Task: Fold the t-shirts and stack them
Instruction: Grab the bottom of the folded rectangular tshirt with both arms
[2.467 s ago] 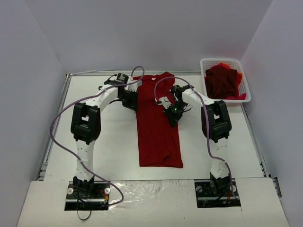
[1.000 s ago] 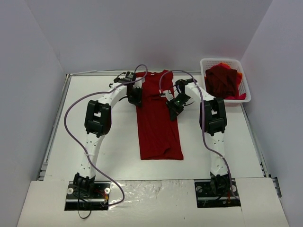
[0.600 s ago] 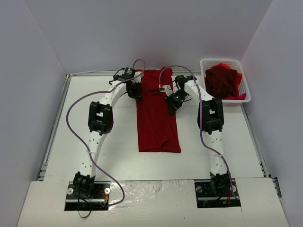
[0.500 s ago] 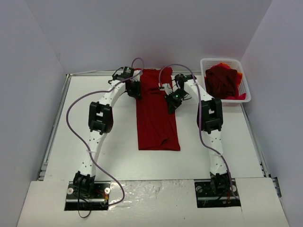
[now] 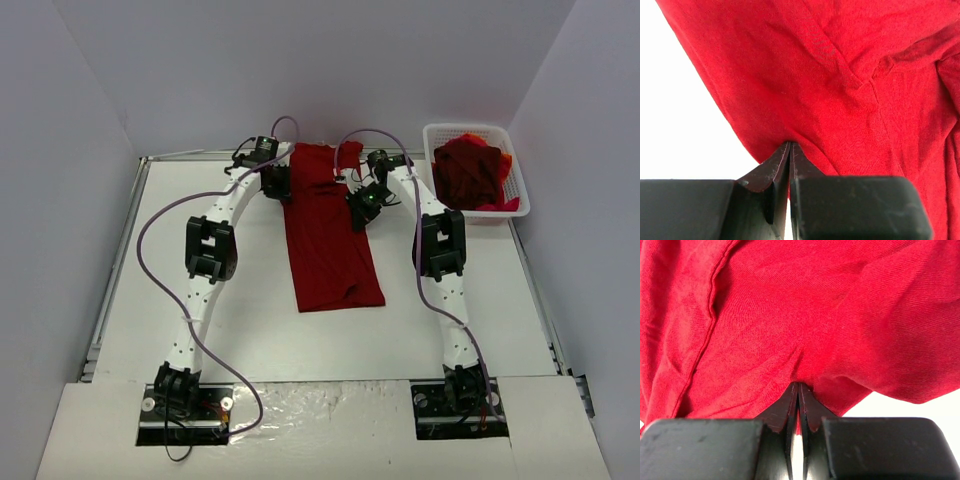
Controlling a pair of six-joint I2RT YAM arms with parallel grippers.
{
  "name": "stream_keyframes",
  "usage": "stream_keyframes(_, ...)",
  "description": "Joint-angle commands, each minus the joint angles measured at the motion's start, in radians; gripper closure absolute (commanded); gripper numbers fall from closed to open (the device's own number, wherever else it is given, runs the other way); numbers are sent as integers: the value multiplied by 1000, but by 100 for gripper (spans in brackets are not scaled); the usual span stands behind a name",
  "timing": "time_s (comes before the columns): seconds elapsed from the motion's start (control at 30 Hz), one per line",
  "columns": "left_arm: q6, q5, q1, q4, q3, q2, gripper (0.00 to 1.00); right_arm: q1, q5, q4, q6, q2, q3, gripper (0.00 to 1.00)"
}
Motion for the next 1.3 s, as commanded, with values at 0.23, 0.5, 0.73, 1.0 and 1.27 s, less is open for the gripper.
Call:
stream_keyframes(0.23, 97, -55, -20, -20, -27, -169, 98, -3, 133, 61, -14, -99, -146, 100)
stream_keyframes(0.5, 249, -50, -53, -8, -334, -517, 87, -7, 100, 113, 8, -407, -348, 85)
stream_keyframes(0.73, 477, -167, -155, -8, -733, -861, 80, -7, 109, 154, 38, -671, -585, 42)
stream_keyframes(1.0, 652, -443, -421, 116, -1302, -1145, 75, -36, 166, 248, 102, -908, -927, 32)
stream_keyframes(1.27, 662, -403, -533, 158, -1465, -1234, 62, -165, 132, 277, 128, -945, -1024, 32)
